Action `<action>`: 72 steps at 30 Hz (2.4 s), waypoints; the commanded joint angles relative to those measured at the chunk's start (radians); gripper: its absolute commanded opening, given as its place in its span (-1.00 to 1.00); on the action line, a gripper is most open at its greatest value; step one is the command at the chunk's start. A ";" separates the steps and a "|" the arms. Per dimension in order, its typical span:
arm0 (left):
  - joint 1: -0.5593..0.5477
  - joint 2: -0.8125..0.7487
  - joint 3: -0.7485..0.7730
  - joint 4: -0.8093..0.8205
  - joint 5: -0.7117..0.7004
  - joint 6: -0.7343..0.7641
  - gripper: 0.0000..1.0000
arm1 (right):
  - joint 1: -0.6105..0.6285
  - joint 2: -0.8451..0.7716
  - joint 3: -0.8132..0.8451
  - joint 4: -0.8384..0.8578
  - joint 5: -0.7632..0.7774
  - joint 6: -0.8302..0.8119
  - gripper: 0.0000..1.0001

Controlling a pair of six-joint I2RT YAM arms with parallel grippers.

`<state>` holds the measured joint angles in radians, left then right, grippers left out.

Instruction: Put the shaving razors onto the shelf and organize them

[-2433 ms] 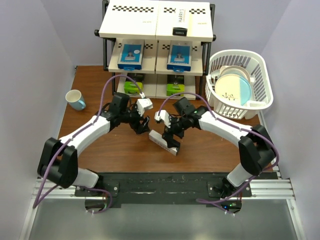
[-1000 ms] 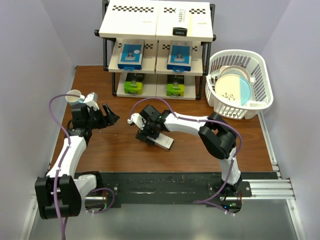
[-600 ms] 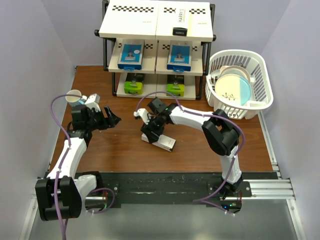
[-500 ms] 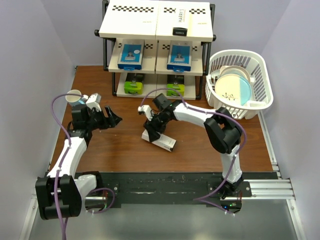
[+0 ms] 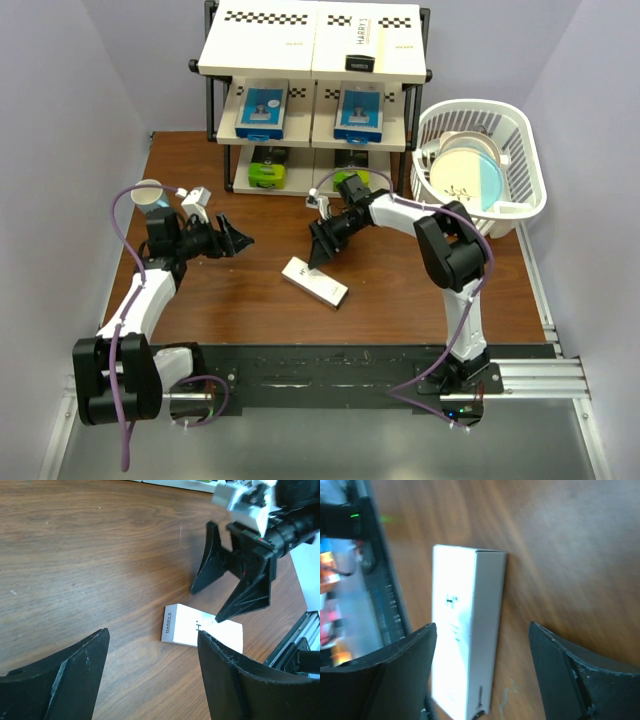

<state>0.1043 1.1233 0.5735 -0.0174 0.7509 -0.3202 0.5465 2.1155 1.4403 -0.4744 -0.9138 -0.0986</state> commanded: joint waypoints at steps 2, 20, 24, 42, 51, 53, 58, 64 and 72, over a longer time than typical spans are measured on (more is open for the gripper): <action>0.008 -0.028 0.017 0.021 -0.022 0.050 0.51 | 0.021 -0.265 -0.128 0.179 0.272 -0.061 0.62; 0.006 -0.148 -0.041 -0.004 -0.134 0.030 0.51 | 0.323 -0.594 -0.497 0.264 0.935 -0.109 0.98; 0.006 -0.192 -0.075 -0.018 -0.128 0.033 0.52 | 0.328 -0.527 -0.456 0.275 0.935 -0.115 0.98; 0.023 -0.249 -0.136 -0.013 -0.117 0.026 0.53 | 0.371 -0.278 -0.236 0.232 0.811 -0.027 0.97; 0.023 -0.252 -0.135 -0.016 -0.105 0.035 0.53 | 0.368 -0.222 -0.161 0.197 0.768 0.025 0.40; 0.023 -0.253 -0.136 -0.007 -0.088 0.047 0.56 | 0.357 -0.247 -0.124 0.165 0.728 0.004 0.30; 0.023 -0.226 -0.185 0.225 0.175 -0.031 0.62 | 0.215 -0.370 -0.003 0.096 0.302 0.049 -0.12; 0.023 -0.080 -0.254 0.680 0.393 -0.425 0.88 | 0.076 -0.471 0.026 0.245 -0.060 0.227 -0.07; -0.077 0.000 -0.150 0.894 0.530 -0.415 1.00 | 0.058 -0.428 -0.014 0.572 -0.339 0.589 -0.02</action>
<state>0.0875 1.1206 0.3309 0.7143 1.1469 -0.7666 0.5961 1.6341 1.4395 -0.0620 -1.0439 0.3107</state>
